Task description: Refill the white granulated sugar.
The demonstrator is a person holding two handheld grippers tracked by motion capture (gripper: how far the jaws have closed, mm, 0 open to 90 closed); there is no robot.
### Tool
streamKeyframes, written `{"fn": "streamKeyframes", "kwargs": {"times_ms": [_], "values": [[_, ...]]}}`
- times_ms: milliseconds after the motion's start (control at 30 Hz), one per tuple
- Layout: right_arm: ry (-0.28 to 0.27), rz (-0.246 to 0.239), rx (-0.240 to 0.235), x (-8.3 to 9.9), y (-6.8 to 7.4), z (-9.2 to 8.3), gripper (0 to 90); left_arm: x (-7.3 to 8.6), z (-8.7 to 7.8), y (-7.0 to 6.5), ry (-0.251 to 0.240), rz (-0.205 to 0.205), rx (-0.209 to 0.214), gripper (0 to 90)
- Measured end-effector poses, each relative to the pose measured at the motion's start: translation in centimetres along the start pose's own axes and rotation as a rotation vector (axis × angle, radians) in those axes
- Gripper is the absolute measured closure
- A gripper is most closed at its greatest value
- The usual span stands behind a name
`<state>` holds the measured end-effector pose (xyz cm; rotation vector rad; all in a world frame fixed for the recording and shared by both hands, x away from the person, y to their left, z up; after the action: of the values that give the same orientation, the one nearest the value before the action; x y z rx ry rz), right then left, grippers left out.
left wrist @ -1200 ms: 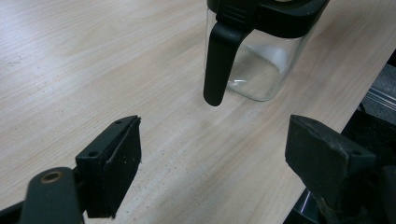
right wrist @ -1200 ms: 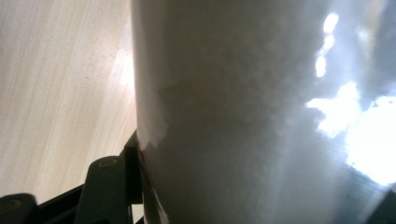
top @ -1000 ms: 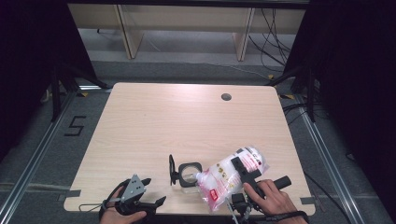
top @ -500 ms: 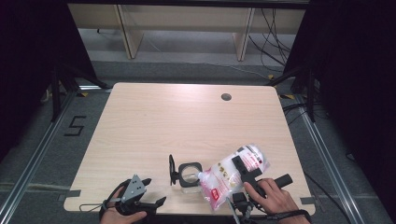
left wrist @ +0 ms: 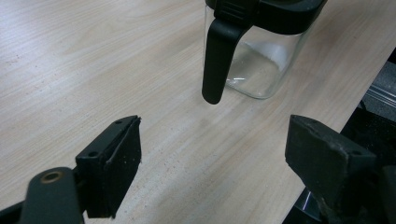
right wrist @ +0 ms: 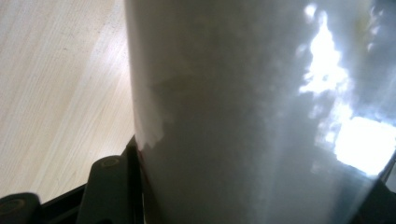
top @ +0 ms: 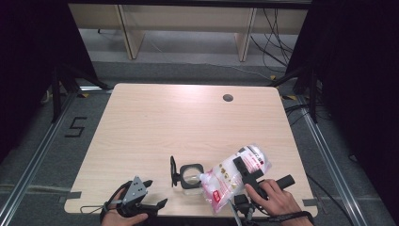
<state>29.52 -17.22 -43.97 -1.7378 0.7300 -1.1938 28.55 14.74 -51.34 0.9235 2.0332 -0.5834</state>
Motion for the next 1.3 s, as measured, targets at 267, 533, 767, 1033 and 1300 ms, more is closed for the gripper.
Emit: {"fn": "streamKeyframes", "kwargs": {"times_ms": [267, 533, 767, 1033, 1300], "values": [[0.024, 0.036, -0.004, 0.06, 0.19, -0.09, 42.3, 0.08, 0.08, -0.17, -0.002, -0.033, -0.002, 18.0], [0.043, 0.049, -0.008, 0.17, 0.32, -0.01, 42.5, 0.09, 0.21, -0.2, -0.009, -0.044, 0.001, 18.0], [0.045, 0.059, 0.001, 0.35, 0.01, -0.12, 42.6, 0.02, 0.14, -0.02, -0.011, -0.017, -0.004, 18.0], [0.033, 0.066, 0.015, 0.08, 0.04, -0.26, 43.0, 0.1, -0.09, 0.17, 0.019, -0.012, -0.016, 18.0], [0.02, -0.004, 0.028, 0.11, -0.45, 0.1, 43.0, 0.1, -0.04, 0.06, 0.007, -0.023, -0.003, 18.0]]}}
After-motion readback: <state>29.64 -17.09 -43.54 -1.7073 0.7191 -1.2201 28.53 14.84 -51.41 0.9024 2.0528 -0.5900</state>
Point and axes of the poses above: each handheld gripper's, and its own axes: z roughly forward along the jaws, x roughly out of its underside, y roughly to its left, the point moved 3 cm from there along z, roughly forward along the jaws, and after that the axes turned 5 degrees about x, right-handed, at the moved point
